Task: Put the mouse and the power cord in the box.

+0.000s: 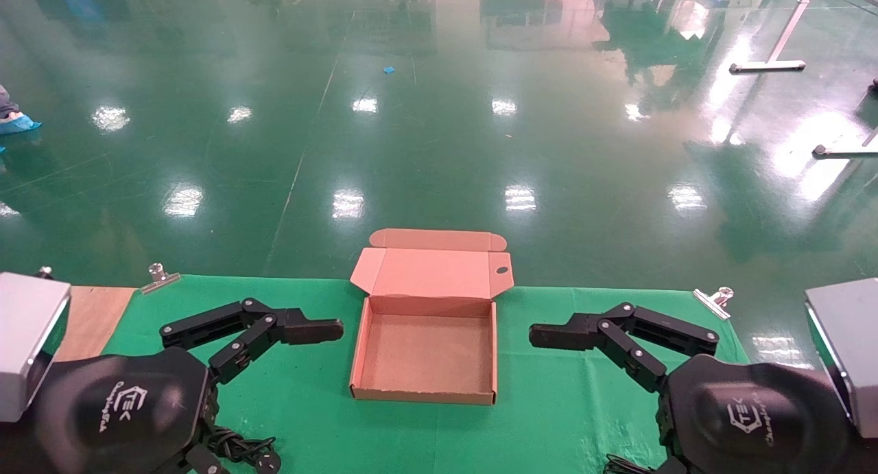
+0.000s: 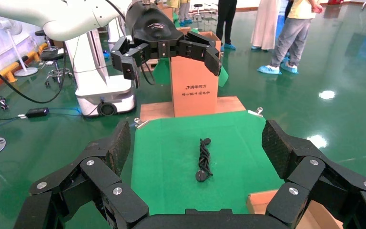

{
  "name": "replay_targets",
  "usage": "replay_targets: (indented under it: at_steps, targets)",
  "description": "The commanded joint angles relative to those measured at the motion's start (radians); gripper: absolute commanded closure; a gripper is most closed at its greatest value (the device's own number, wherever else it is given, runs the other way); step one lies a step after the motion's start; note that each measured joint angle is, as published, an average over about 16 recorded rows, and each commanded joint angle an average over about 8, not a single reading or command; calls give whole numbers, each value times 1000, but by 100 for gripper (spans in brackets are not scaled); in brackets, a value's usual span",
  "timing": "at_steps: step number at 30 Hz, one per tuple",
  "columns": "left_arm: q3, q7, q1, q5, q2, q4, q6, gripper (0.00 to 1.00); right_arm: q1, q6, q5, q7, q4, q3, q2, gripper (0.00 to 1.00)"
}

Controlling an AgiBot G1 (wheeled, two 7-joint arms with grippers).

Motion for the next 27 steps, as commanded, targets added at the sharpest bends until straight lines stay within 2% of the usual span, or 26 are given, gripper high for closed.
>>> replay_targets:
  at_steps: [1, 27]
  targets:
    - [0, 0, 0, 0, 0, 0, 0, 0, 0, 0, 0, 0, 0, 0, 0, 0]
    - [0, 0, 0, 0, 0, 0, 0, 0, 0, 0, 0, 0, 0, 0, 0, 0]
